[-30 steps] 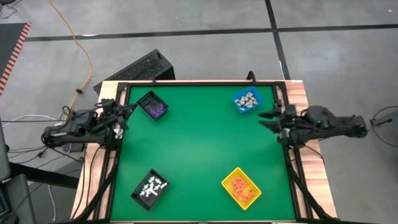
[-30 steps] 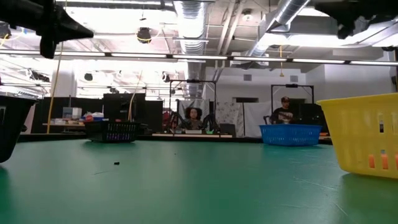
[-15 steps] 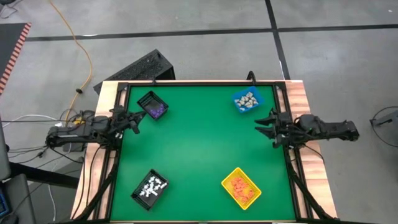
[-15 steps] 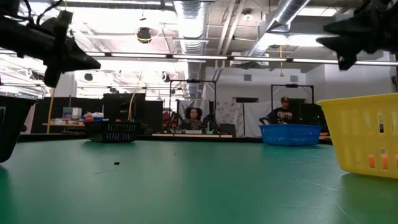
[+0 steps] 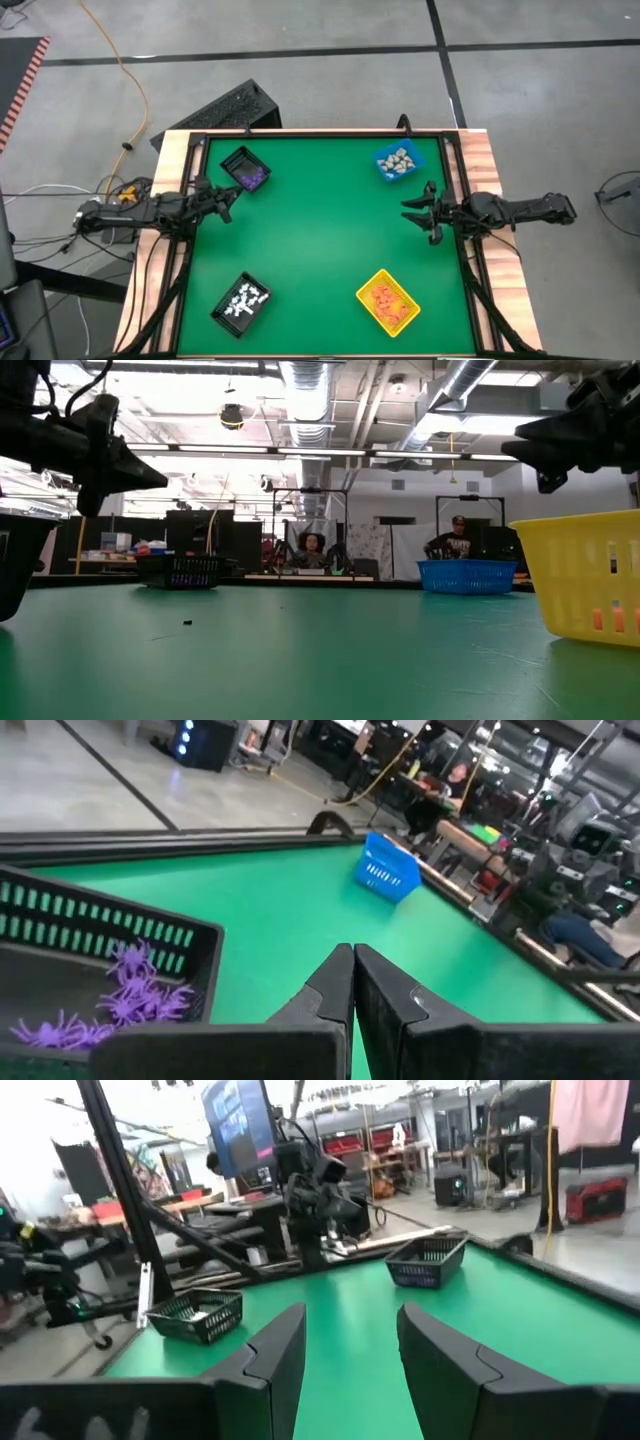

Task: Sort Halloween decoration
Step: Return to Home Position

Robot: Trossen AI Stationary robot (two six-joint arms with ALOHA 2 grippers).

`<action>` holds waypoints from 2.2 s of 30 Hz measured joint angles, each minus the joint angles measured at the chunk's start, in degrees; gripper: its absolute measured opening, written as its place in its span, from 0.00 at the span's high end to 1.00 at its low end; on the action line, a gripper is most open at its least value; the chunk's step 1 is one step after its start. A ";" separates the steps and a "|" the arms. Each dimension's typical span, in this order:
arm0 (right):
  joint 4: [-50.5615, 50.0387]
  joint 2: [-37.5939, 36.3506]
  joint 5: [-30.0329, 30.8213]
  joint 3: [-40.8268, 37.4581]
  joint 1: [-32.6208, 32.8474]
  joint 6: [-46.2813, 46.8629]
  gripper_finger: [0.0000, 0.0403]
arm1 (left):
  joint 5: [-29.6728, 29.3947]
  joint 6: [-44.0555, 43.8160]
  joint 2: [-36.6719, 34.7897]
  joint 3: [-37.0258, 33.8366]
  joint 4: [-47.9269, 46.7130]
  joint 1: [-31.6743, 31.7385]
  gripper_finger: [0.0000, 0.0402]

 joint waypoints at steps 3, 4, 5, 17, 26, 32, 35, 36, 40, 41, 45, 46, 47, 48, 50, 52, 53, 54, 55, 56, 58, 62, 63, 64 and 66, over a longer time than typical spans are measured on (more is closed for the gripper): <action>-0.04 -0.11 0.13 -0.02 -0.02 -1.98 0.56 | -1.19 0.33 -0.03 0.02 -0.41 -0.90 1.00; -0.73 -0.09 0.14 -0.02 -0.02 -2.10 0.56 | -1.19 0.20 0.01 0.04 -0.47 -1.15 1.00; -1.47 -0.01 0.27 -0.02 -0.02 -2.10 0.56 | -1.29 0.07 0.16 0.04 -0.51 -1.30 1.00; -2.05 0.37 0.62 -0.04 0.07 -2.08 0.56 | -1.76 -0.06 0.12 0.07 -0.77 -1.42 1.00; -2.30 0.37 0.64 -0.10 0.07 -2.08 0.56 | -1.63 -0.09 0.12 0.09 -0.84 -1.39 1.00; -2.38 0.37 0.66 -0.11 0.07 -2.06 0.56 | -1.61 -0.09 0.12 0.09 -0.87 -1.39 1.00; -2.39 0.37 0.67 -0.11 0.07 -2.06 0.56 | -1.61 -0.09 0.12 0.09 -0.88 -1.39 1.00; -2.39 0.37 0.69 -0.11 0.07 -2.06 0.56 | -1.61 -0.09 0.12 0.07 -0.88 -1.39 1.00; -2.39 0.37 0.69 -0.13 0.07 -2.06 0.56 | -1.59 -0.09 0.12 0.07 -0.88 -1.39 1.00; -2.39 0.37 0.69 -0.13 0.07 -2.06 0.56 | -1.61 -0.09 0.12 0.07 -0.88 -1.39 1.00; -2.39 0.37 0.71 -0.15 0.07 -2.04 0.56 | -1.59 -0.09 0.12 0.07 -0.88 -1.39 1.00; -2.41 0.37 0.71 -0.15 0.07 -2.04 0.56 | -1.60 -0.09 0.12 0.07 -0.88 -1.39 1.00; -2.41 0.37 0.71 -0.15 0.07 -2.04 0.56 | -1.59 -0.09 0.12 0.07 -0.88 -1.39 1.00; -2.41 0.37 0.71 -0.15 0.07 -2.04 0.56 | -1.59 -0.09 0.12 0.07 -0.90 -1.39 1.00; -2.41 0.37 0.71 -0.15 0.07 -2.04 0.56 | -1.59 -0.09 0.12 0.07 -0.88 -1.39 1.00; -2.41 0.37 0.71 -0.15 0.07 -2.04 0.56 | -1.59 -0.09 0.12 0.07 -0.90 -1.39 1.00; -2.41 0.37 0.71 -0.15 0.07 -2.04 0.56 | -1.59 -0.09 0.12 0.05 -0.91 -1.39 1.00; -2.41 0.37 0.71 -0.15 0.07 -2.04 0.56 | -1.59 -0.09 0.12 0.05 -0.88 -1.39 1.00; -2.41 0.37 0.71 -0.15 0.07 -2.04 0.56 | -1.59 -0.09 0.12 0.04 -0.91 -1.39 1.00; -2.41 0.37 0.71 -0.15 0.07 -2.04 0.56 | -1.59 -0.09 0.12 0.04 -0.91 -1.39 1.00; -2.41 0.37 0.71 -0.15 0.07 -2.04 0.56 | -1.59 -0.09 0.12 0.04 -0.91 -1.39 1.00; -2.41 0.37 0.73 -0.15 0.07 -2.04 0.56 | -1.56 -0.10 -0.50 0.04 -0.88 -1.81 1.00; -2.41 0.37 0.71 -0.15 0.07 -2.04 0.56 | -1.56 -0.09 -0.56 0.04 -0.77 -1.90 1.00; -2.41 0.37 0.72 -0.15 0.07 -2.04 0.56 | -1.40 -0.11 -0.49 0.02 -0.67 -1.92 1.00; -2.41 0.37 0.75 -0.17 0.07 -2.04 0.56 | -1.44 -0.11 -0.36 0.02 -0.85 -1.92 1.00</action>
